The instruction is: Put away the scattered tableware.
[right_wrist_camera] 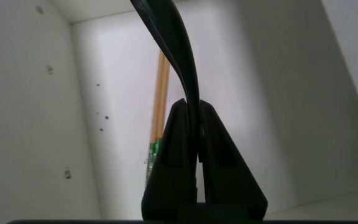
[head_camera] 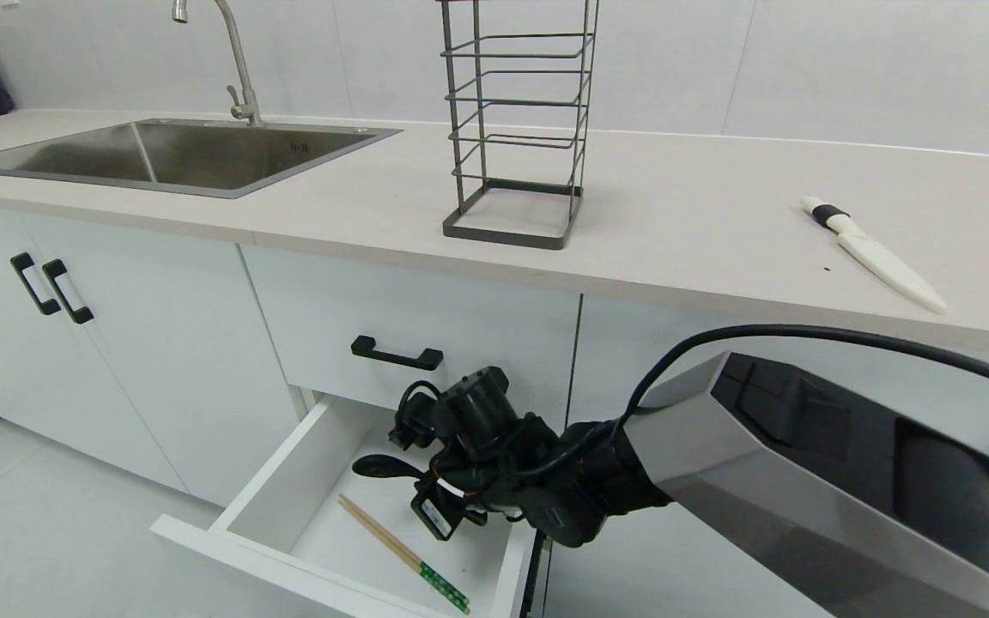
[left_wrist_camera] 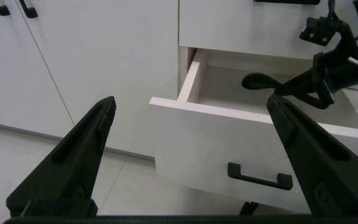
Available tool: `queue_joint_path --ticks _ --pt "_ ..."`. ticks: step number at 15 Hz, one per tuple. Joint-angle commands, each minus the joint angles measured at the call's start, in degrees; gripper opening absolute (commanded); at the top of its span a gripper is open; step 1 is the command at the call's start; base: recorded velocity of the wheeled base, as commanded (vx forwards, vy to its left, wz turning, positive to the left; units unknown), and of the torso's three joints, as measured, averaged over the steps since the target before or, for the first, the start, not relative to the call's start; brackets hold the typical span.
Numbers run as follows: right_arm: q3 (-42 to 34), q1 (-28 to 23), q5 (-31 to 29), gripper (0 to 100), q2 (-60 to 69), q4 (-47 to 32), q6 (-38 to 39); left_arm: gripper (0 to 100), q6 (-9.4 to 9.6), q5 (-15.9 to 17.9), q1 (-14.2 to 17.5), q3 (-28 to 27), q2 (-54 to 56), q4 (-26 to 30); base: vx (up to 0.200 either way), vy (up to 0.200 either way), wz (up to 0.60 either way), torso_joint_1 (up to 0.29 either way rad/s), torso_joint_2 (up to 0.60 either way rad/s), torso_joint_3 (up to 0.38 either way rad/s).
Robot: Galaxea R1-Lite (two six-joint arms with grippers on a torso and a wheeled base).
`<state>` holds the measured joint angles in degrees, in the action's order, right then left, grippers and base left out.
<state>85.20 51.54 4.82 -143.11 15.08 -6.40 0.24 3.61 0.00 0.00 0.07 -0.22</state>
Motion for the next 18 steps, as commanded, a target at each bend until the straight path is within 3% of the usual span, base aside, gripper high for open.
queue_joint_path --ticks 1,11,18 --pt "1.4 0.1 -0.1 0 -1.9 -0.2 0.0 100 0.02 0.0 0.0 0.0 -0.1 0.0 0.000 0.000 0.00 0.000 0.00 0.000" --pt "7.3 0.7 -0.3 0 -7.1 -4.5 -0.2 100 0.02 0.0 0.1 0.0 -0.1 0.0 0.000 0.000 0.00 0.000 0.00 0.000" --pt "7.4 0.1 -1.9 0 -8.8 -4.4 -0.8 100 0.02 0.0 0.0 0.0 -0.1 0.0 0.000 0.000 0.00 0.000 0.00 0.000"
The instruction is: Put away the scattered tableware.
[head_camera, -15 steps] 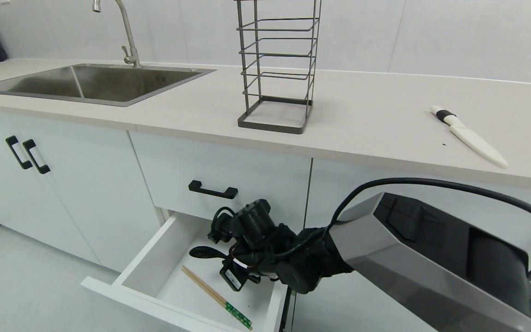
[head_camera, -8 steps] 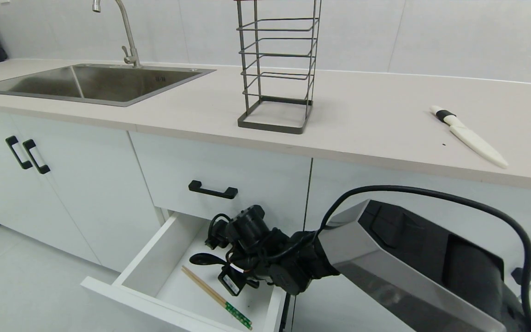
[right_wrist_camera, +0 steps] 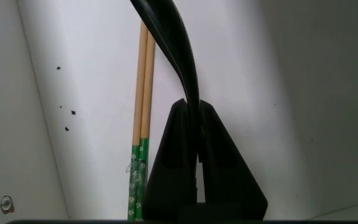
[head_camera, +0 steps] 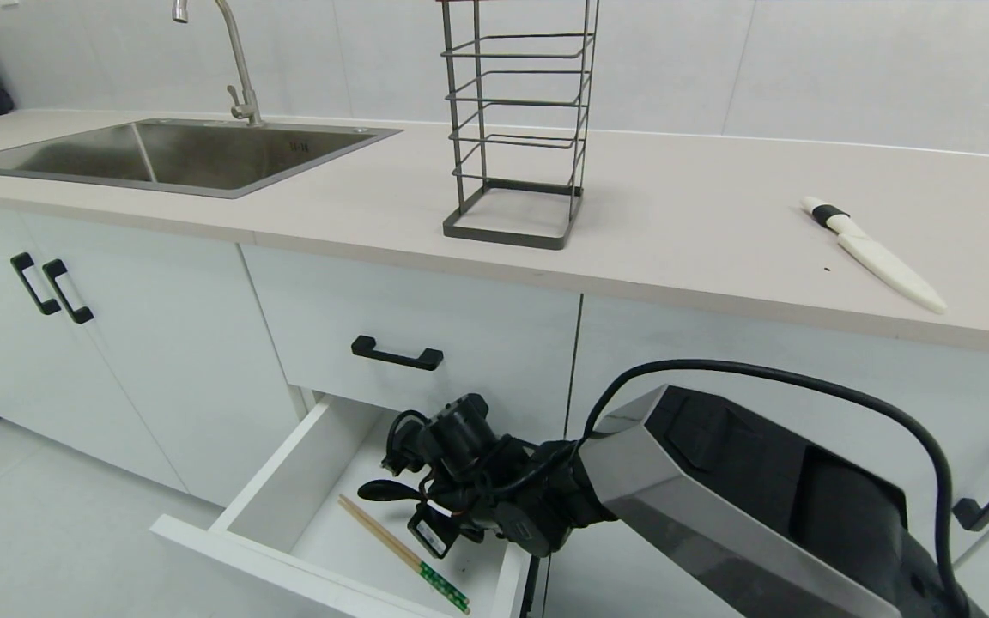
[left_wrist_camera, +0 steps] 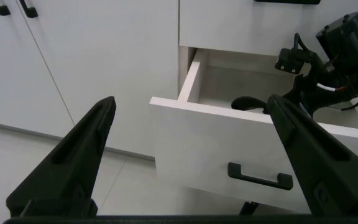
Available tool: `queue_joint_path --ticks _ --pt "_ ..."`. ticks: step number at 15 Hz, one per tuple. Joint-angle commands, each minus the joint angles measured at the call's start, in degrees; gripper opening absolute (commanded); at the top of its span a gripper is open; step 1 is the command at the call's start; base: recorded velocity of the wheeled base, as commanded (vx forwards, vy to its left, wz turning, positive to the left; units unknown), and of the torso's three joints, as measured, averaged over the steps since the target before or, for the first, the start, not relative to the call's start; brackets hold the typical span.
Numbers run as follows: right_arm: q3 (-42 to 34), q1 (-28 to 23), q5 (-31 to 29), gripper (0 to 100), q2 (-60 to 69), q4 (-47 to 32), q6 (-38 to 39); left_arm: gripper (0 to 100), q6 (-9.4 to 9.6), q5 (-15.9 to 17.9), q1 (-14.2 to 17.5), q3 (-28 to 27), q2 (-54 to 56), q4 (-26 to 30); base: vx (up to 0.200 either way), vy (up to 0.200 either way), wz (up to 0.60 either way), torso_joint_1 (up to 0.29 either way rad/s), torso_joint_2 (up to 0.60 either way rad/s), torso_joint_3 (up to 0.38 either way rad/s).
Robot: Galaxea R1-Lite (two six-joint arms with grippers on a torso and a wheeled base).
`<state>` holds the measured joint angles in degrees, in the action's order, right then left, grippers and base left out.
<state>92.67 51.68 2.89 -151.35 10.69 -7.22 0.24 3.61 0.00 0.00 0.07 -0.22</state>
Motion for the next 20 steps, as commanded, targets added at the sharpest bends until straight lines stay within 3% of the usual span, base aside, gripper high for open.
queue_joint_path --ticks 1,10,11,20 --pt "0.1 0.0 0.1 0 -0.8 -0.1 -0.3 100 0.02 0.0 0.0 0.0 -0.1 0.0 0.000 0.000 0.00 0.000 0.00 0.000" --pt "2.9 0.2 1.5 0 -2.0 -2.9 -7.1 100 0.02 0.0 0.0 0.0 -0.1 0.0 0.000 0.000 0.00 0.000 0.00 0.000" --pt "3.0 0.2 1.4 100 -2.0 -3.3 -7.4 100 0.02 0.0 0.0 0.0 -0.1 0.0 0.000 0.000 0.00 0.000 0.00 0.000" --pt "5.9 1.6 1.2 100 1.6 -4.5 -7.1 100 0.02 0.0 0.0 0.0 -0.1 0.0 0.000 0.000 0.00 0.000 0.00 0.000"
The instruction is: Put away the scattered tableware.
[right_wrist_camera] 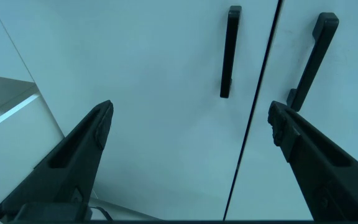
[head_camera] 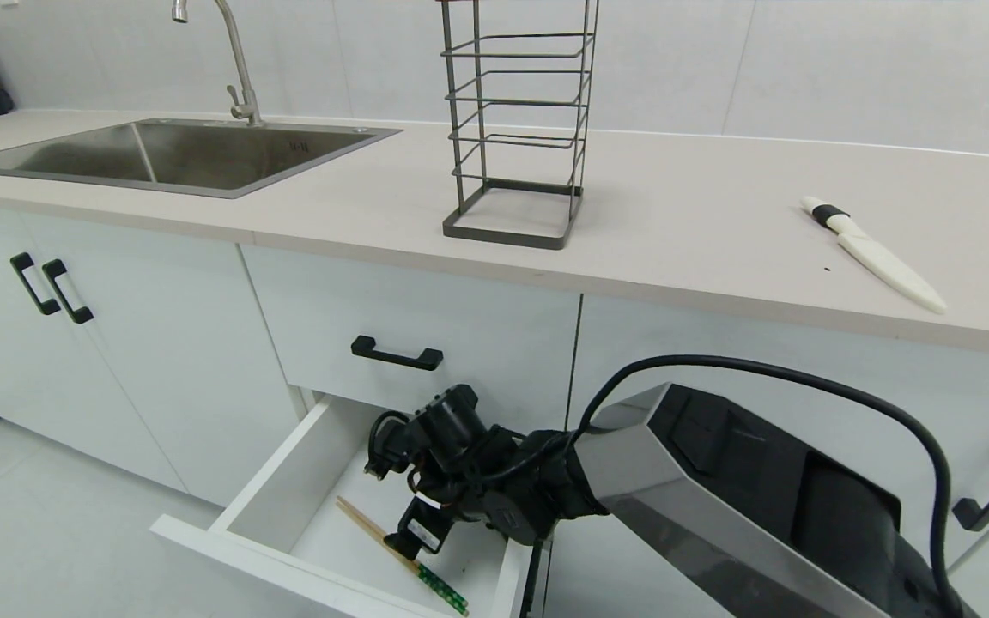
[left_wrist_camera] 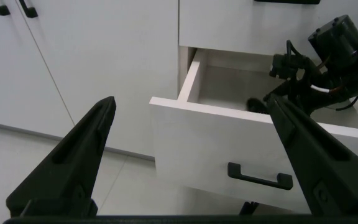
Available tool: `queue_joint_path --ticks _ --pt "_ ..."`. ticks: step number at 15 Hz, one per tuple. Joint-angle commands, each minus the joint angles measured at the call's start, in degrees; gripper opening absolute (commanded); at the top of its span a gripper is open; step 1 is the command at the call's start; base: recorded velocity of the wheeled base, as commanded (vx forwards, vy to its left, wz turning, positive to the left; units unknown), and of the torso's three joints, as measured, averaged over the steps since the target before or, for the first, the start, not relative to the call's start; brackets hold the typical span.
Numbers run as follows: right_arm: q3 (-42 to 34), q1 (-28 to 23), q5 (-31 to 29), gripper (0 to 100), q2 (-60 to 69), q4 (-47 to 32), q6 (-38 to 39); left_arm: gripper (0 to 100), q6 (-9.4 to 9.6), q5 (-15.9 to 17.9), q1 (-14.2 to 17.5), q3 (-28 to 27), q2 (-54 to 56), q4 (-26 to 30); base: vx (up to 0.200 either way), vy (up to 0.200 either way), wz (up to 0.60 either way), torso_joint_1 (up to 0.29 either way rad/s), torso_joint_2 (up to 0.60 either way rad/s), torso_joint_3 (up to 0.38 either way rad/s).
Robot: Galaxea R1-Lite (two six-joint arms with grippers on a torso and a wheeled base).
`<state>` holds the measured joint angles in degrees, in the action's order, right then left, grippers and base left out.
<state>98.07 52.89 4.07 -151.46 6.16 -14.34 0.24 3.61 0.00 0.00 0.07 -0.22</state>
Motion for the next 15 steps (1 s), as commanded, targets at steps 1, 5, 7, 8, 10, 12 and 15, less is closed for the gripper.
queue_joint_path --ticks 1,5,7,8,10,12,15 --pt "0.4 1.0 0.0 100 3.4 0.1 0.2 100 0.02 0.0 0.0 0.0 -0.1 0.0 0.000 0.000 0.00 0.000 0.00 0.000" --pt "-0.7 3.1 0.0 100 6.8 0.1 0.3 100 0.02 0.0 0.0 0.0 -0.1 0.0 0.000 0.000 0.00 0.000 0.00 0.000" --pt "-1.5 3.9 0.0 100 9.7 0.3 0.3 100 0.02 0.0 0.0 0.0 -0.1 0.0 0.000 0.000 0.00 0.000 0.00 0.000" --pt "-1.9 4.3 0.0 100 10.7 0.3 0.3 100 0.02 0.0 0.1 0.0 -0.1 0.0 0.000 0.000 0.00 0.000 0.00 0.000" --pt "-4.6 5.0 0.0 100 13.6 0.6 0.3 100 0.02 0.0 0.0 0.0 -0.1 0.0 0.000 0.000 0.00 0.000 0.00 0.000" --pt "-8.5 5.6 0.0 100 17.1 2.0 0.3 100 0.02 0.0 0.0 0.0 -0.1 0.0 0.000 0.000 0.00 0.000 0.00 0.000" --pt "-14.4 6.3 -0.1 100 21.1 6.0 0.4 100 0.02 0.0 0.0 0.0 -0.1 0.0 0.000 0.000 0.00 0.000 0.00 0.000"
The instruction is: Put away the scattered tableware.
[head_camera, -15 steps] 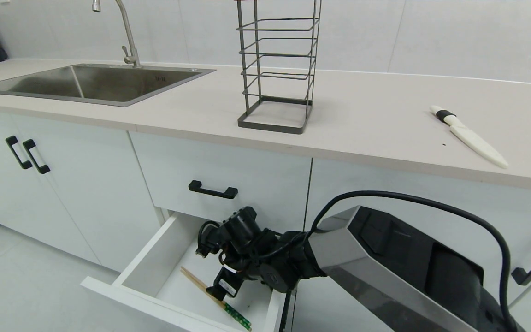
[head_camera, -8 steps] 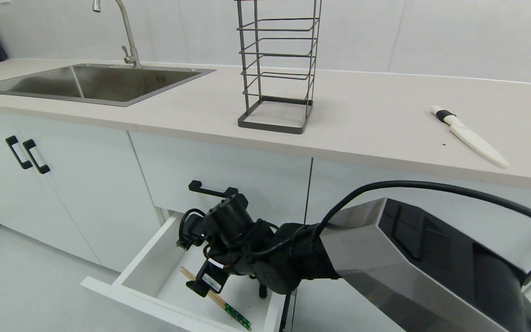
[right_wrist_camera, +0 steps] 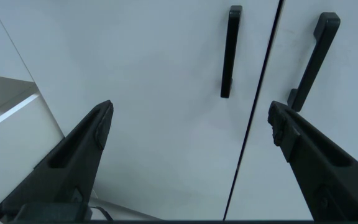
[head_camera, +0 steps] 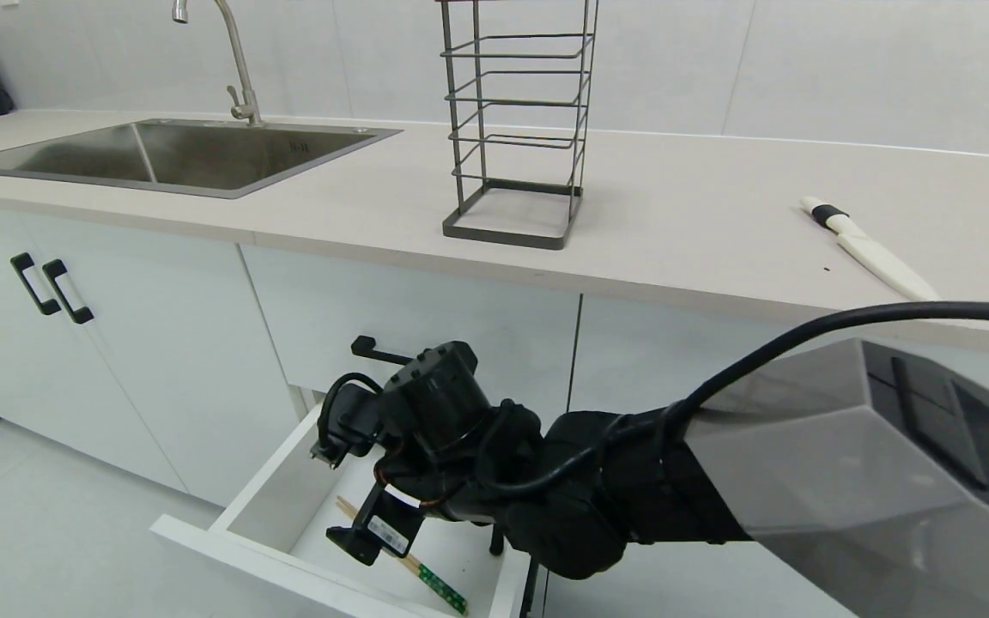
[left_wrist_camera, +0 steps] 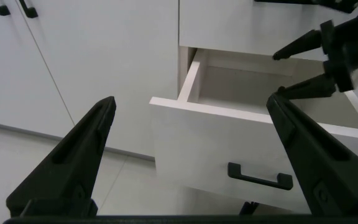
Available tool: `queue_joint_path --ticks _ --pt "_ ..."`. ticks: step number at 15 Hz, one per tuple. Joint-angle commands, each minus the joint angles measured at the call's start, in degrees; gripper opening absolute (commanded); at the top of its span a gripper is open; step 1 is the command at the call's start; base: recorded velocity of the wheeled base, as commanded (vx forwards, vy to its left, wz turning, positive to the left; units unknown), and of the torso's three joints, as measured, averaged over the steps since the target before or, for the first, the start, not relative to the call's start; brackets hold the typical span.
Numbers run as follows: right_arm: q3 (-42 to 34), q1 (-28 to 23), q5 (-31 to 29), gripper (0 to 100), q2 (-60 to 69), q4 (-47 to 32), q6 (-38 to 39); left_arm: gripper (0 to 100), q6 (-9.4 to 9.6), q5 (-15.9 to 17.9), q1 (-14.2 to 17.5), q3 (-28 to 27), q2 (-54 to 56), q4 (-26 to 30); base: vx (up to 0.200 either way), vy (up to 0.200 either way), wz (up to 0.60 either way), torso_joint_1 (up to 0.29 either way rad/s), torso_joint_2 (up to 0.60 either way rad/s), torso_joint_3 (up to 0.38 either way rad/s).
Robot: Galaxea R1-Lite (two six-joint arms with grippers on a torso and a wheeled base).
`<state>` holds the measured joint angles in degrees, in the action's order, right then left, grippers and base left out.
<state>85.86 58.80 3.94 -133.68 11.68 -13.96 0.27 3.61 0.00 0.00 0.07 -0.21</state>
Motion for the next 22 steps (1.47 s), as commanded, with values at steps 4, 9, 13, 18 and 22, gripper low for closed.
queue_joint_path --ticks 4,9,13,18,22 --pt "-6.6 1.0 0.0 100 6.4 4.0 0.1 100 0.00 0.0 0.0 0.0 -0.1 -0.1 0.000 0.000 0.00 0.000 0.00 0.000" --pt "-16.3 1.3 -0.2 100 12.6 9.5 2.4 100 0.00 0.0 0.1 0.0 -0.1 -0.1 0.000 0.000 0.00 0.000 0.00 0.000" --pt "-27.3 1.4 -2.8 100 22.6 14.2 3.5 100 0.00 0.0 0.0 0.0 -0.1 -0.1 0.000 0.000 0.00 0.000 0.00 0.000" --pt "-48.2 1.4 -4.1 100 39.8 22.1 3.4 100 0.00 0.0 0.0 0.0 -0.1 0.0 0.000 0.000 0.00 0.000 0.00 0.000" --pt "-62.7 -0.7 -3.8 100 59.8 21.9 3.4 100 0.00 0.0 0.0 0.0 -0.1 -0.1 0.000 0.000 0.00 0.000 0.00 0.000"
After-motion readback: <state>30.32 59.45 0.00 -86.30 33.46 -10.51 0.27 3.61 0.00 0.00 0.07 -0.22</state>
